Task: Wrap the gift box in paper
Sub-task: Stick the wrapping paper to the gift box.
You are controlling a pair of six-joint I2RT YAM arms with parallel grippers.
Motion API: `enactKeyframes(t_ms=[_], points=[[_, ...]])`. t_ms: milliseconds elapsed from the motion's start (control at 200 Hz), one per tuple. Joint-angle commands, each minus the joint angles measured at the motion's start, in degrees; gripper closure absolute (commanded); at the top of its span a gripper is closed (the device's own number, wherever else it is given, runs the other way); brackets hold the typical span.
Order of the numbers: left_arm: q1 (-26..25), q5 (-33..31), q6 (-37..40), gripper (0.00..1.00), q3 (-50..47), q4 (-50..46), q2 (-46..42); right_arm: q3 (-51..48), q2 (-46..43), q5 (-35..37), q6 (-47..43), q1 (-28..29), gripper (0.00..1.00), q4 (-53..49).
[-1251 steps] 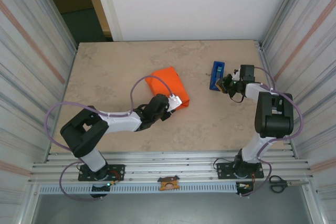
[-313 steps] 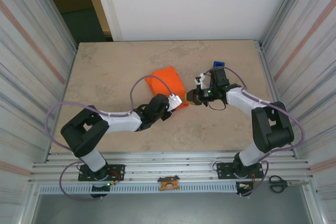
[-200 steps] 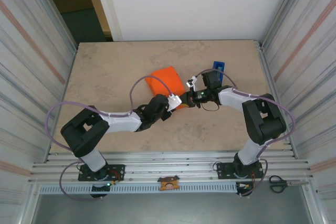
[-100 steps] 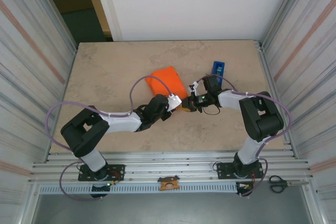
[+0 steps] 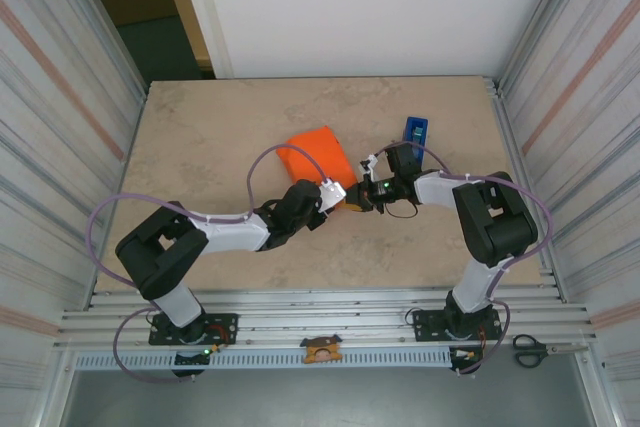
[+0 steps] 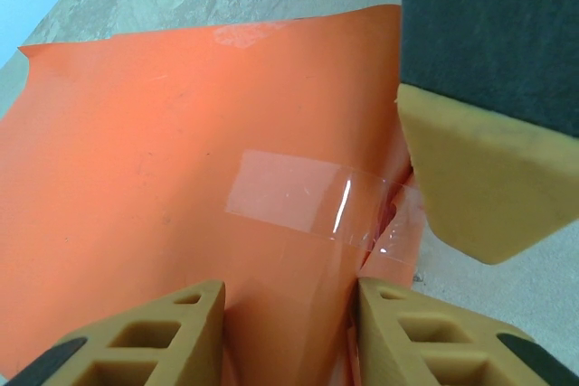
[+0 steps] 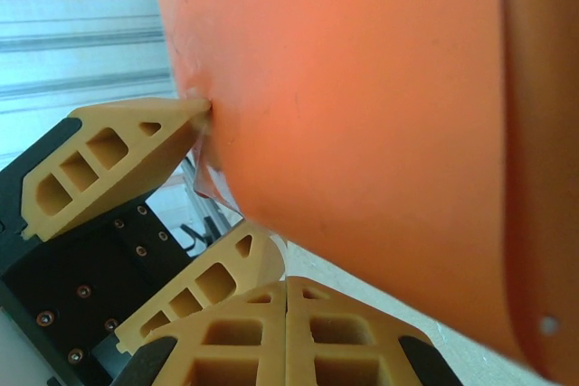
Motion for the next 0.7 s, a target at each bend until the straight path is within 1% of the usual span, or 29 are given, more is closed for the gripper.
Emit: enactKeyframes(t_ms=[0,85,281,476,541,696], points=[[0.3,1.3,-2.4,0.61,-2.7,-10.4,3.0,0.2,0.5,-0.2,1.1,0.3,1.0,0.9],[0.3,1.2,-2.3,0.61,-2.8,-10.4,2.9,0.3,0.1,-0.3,0.8,0.2,1.0,0.1],[0.3,1.3,-2.3,0.61,-2.6,-10.4,3.0,0.7,-0.1,-0.7,0.6,0.2,0.91,-0.4],[0.2,1.3,-2.3,0.61,-2.6,-10.4,3.0,0.5,-1.7,-0.7,0.4,0.2,0.88,-1.2],[0.3,1.3,-2.3,0.61,-2.7,-10.3,2.9,0.5,-2.1,-0.8,0.4,0.1,0.85,-1.4],[0.3,1.3,-2.3,0.61,-2.7,-10.4,2.9,0.8,-2.4,-1.0,0.2,0.0,0.83,-1.8]])
